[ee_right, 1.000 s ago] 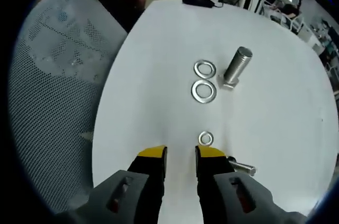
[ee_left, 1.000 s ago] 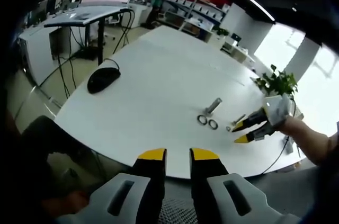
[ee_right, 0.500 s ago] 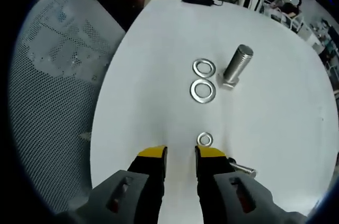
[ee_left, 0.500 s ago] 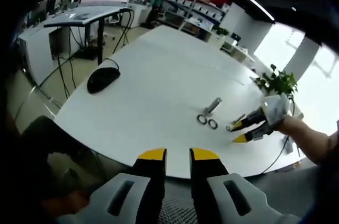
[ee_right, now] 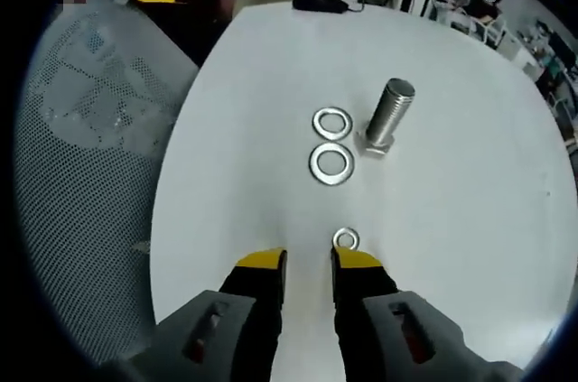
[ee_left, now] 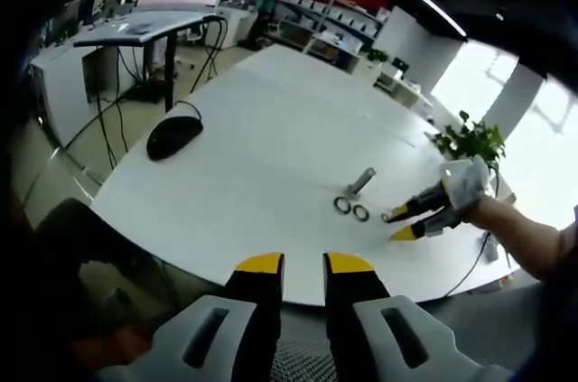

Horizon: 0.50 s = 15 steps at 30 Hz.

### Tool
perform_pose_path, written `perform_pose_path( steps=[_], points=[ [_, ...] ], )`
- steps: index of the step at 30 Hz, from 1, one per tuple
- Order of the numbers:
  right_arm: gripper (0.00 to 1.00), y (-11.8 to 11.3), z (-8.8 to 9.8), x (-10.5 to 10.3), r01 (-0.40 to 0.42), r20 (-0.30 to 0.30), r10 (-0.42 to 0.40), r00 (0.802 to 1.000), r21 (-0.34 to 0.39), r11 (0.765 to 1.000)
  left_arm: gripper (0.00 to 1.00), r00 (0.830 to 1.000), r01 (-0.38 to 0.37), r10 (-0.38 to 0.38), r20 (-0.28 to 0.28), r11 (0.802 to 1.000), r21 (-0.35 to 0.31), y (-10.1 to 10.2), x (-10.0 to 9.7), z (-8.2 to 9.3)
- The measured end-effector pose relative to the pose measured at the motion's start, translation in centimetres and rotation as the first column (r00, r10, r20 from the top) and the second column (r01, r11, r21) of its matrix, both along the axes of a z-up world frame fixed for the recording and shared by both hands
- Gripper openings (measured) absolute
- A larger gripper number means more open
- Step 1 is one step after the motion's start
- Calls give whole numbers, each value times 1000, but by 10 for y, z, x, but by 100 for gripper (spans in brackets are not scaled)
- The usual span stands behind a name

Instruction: Place the washer onto the threaded stud by aligning its center hole with the stud, sliding it down to the base, and recovering from edge contact or off-axis alignment until the washer reaches the visible bottom stop.

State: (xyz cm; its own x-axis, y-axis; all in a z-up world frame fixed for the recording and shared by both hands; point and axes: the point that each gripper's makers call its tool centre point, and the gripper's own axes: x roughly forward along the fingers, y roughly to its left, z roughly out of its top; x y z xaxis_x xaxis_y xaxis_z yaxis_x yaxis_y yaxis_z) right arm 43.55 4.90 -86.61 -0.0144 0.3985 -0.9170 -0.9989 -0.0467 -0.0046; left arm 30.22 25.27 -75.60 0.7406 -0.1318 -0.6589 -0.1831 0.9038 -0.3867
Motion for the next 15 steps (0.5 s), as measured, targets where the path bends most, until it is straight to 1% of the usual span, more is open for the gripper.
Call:
perform_pose_path(
  steps=[3, 8, 12, 15],
  points=[
    [23, -3, -1, 4, 21, 1, -21, 1000, 18, 1000, 15, 1000, -3, 3, 1, 1000, -1, 1, 1, 0],
    [24, 0, 4, 16, 49, 48, -52, 997, 62, 997, 15, 1000, 0, 0, 1, 1000, 0, 0, 0, 0],
    [25, 6, 3, 21, 77, 45, -81, 996, 92, 993, 15, 1000, -1, 1, 0, 1000, 0, 1, 0, 0],
    [25, 8, 0, 21, 89, 37, -92, 995, 91, 992, 15, 1000, -2, 2, -1, 1000, 0, 1, 0, 0]
  ],
)
